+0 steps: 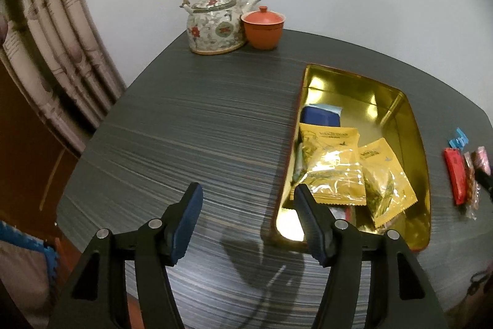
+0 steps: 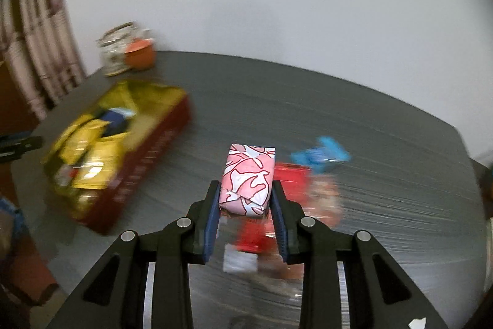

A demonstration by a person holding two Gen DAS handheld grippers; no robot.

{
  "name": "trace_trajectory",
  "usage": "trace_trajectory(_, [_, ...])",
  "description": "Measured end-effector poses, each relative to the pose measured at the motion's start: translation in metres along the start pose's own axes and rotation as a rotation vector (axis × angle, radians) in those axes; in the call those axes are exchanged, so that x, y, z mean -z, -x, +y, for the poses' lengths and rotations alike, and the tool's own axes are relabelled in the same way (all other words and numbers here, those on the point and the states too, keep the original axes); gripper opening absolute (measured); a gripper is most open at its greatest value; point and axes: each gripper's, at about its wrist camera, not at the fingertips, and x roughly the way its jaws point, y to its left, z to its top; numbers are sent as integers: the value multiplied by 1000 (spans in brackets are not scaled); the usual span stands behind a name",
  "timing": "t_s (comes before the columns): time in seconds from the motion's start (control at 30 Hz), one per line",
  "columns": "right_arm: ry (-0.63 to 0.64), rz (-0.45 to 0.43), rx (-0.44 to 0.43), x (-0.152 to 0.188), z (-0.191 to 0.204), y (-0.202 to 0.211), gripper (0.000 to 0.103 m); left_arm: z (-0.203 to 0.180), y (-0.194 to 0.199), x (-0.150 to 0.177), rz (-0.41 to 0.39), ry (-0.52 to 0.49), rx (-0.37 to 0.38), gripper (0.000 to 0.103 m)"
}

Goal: Organize snacks
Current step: 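Carry the pink box into the gold tin and open the right tool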

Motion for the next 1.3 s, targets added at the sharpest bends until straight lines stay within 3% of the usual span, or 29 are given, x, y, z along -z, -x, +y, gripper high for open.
trace_trajectory(0.3, [146,-1,-134,-15,94,-13,28,9,-2,-1,4,25,-12,65])
trace_trajectory(0.6, [208,37,-192,-11,135,-31,28,19,-5,-3,15,48,-16,66])
trace_trajectory(1.3, [215,96,-196,-6,147,-67,31,23,-8,-1,32,73,-6,66])
